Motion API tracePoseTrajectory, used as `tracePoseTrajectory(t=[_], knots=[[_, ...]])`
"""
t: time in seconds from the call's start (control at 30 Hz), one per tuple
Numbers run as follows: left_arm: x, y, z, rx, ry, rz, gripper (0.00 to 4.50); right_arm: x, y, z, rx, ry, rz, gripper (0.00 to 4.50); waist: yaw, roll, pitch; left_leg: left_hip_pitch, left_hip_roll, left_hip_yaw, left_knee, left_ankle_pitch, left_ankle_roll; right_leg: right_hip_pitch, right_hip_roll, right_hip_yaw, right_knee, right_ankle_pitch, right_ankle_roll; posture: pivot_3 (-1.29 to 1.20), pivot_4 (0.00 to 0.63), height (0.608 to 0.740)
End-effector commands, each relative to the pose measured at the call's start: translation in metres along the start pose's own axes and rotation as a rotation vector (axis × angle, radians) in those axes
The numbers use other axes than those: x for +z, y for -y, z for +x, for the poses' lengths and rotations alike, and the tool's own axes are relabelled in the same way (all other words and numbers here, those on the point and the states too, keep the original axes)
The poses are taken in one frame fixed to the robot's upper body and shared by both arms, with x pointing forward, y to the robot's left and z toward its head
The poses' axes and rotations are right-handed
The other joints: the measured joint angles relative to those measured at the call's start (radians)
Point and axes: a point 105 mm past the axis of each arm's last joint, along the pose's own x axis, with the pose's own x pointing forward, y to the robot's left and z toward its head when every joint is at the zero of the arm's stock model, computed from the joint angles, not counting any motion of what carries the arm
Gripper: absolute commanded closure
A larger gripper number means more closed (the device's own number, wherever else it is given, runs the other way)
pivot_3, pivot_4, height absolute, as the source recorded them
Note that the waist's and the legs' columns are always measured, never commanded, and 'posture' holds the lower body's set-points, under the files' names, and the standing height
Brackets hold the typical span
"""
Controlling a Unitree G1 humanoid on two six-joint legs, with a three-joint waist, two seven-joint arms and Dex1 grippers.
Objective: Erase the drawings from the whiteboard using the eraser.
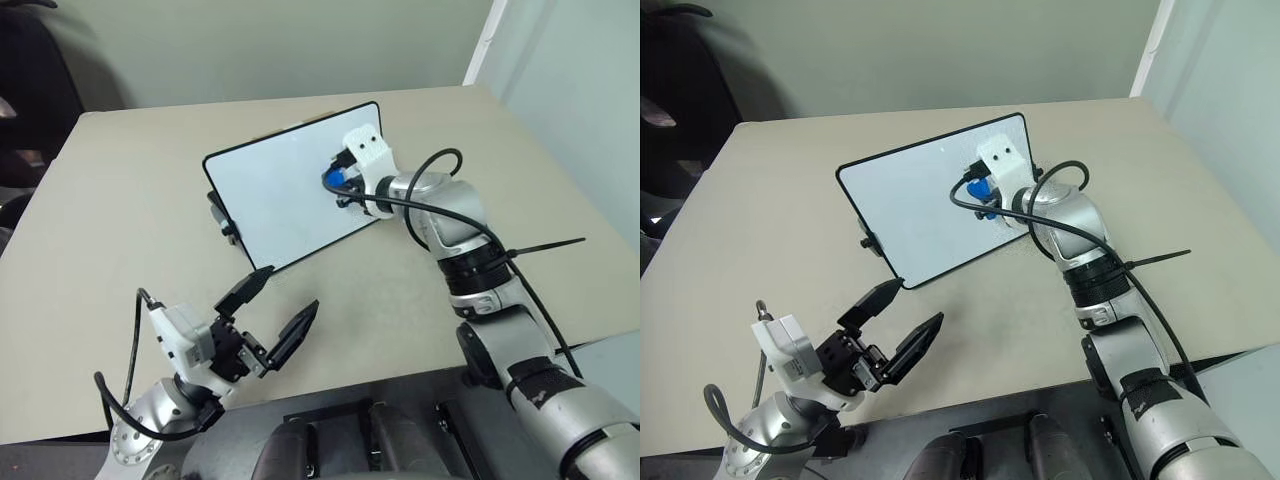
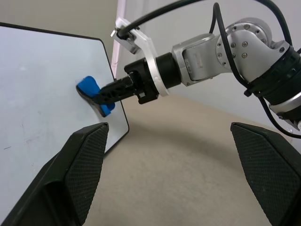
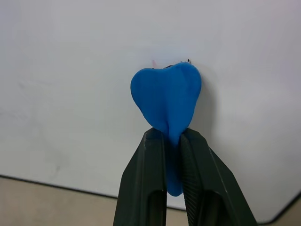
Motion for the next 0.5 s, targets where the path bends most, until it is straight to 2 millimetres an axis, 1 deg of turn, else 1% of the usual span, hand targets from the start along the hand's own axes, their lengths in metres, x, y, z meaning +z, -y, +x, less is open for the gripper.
tracePoseTrajectory(t=[0.03,0.13,0.23,0.3,0.4,0.5], knots=[[0.008,0.005,0.002,-0.025,0.036,0.017,0.0,0.037,-0.009,-0.01,0.025,0.118,-0.068,4.2,0.001,0.0,0.0,0.0,0.0,0.0,0.0,0.0,0.0,0.0,0.0,0.0,0.0,0.0,0.0,0.0,0.15,0.74],[0.007,0.004,0.003,-0.025,0.036,0.016,0.0,0.041,-0.007,-0.013,0.015,0.132,-0.076,4.2,0.002,0.0,0.0,-0.001,0.0,0.0,0.0,0.0,0.0,0.0,0.0,0.0,-0.001,0.0,0.0,0.0,0.15,0.74],[0.007,0.003,0.003,-0.026,0.035,0.016,0.0,0.043,0.002,-0.02,-0.017,0.152,-0.078,4.2,0.005,0.0,0.0,-0.001,0.0,0.0,0.0,-0.001,0.001,0.0,0.0,0.0,-0.002,-0.001,0.001,0.0,0.15,0.74],[0.007,0.003,0.003,-0.029,0.035,0.017,0.0,0.037,0.01,-0.026,-0.031,0.15,-0.057,4.2,0.008,0.0,0.0,-0.002,0.0,0.0,0.0,-0.001,0.001,0.0,0.0,0.0,-0.002,-0.001,0.001,0.0,0.15,0.74],[0.006,0.003,0.003,-0.033,0.033,0.016,0.0,0.02,0.022,-0.04,-0.05,0.133,-0.025,4.2,0.017,0.0,0.0,-0.002,0.0,0.0,0.0,-0.001,0.001,0.001,0.0,-0.001,-0.003,-0.001,0.001,0.0,0.15,0.74],[0.005,0.004,0.003,-0.035,0.031,0.014,0.0,-0.011,0.043,-0.062,-0.09,0.093,0.039,4.2,0.026,0.0,0.0,-0.002,0.0,0.0,0.002,-0.001,0.001,0.002,0.0,-0.001,-0.003,-0.003,0.003,0.0,0.15,0.74]])
